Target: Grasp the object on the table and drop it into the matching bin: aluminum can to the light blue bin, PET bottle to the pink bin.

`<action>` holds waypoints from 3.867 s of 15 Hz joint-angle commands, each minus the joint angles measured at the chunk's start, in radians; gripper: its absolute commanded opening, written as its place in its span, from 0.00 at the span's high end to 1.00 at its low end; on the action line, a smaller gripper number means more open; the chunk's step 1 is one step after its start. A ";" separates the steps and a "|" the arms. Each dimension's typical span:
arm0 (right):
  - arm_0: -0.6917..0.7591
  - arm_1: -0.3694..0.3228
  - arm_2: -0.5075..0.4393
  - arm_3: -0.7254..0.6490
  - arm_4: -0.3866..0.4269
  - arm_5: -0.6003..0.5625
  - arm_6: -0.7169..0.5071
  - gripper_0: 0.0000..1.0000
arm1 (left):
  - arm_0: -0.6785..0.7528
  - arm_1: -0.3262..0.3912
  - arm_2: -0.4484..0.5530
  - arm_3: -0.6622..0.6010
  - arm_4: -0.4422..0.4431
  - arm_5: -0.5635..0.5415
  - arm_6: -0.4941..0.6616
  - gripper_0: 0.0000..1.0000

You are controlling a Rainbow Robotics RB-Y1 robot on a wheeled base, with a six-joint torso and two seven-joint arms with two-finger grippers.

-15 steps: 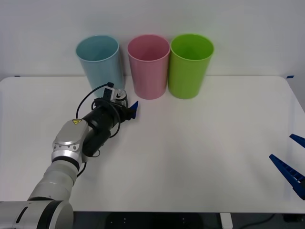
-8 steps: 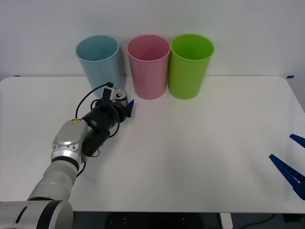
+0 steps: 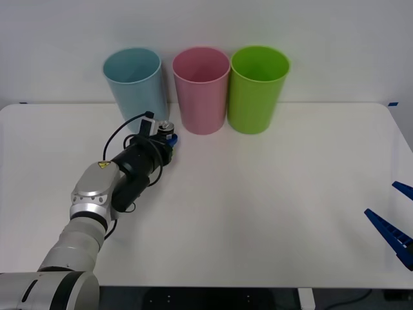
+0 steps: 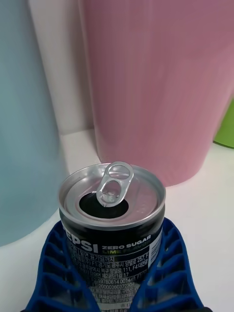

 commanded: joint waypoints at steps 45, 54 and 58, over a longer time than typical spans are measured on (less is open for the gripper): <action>0.000 0.000 0.000 0.000 0.000 0.000 0.000 0.00 | 0.233 0.525 -0.162 -0.647 0.676 -0.085 0.387 0.99; 0.000 0.000 0.000 0.000 0.000 0.000 0.000 0.00 | -0.032 0.517 -0.243 -0.406 0.562 0.004 0.401 0.99; 0.000 0.000 0.000 0.000 0.000 0.000 0.000 0.00 | -0.155 0.515 -0.321 -0.265 0.545 0.041 0.381 0.99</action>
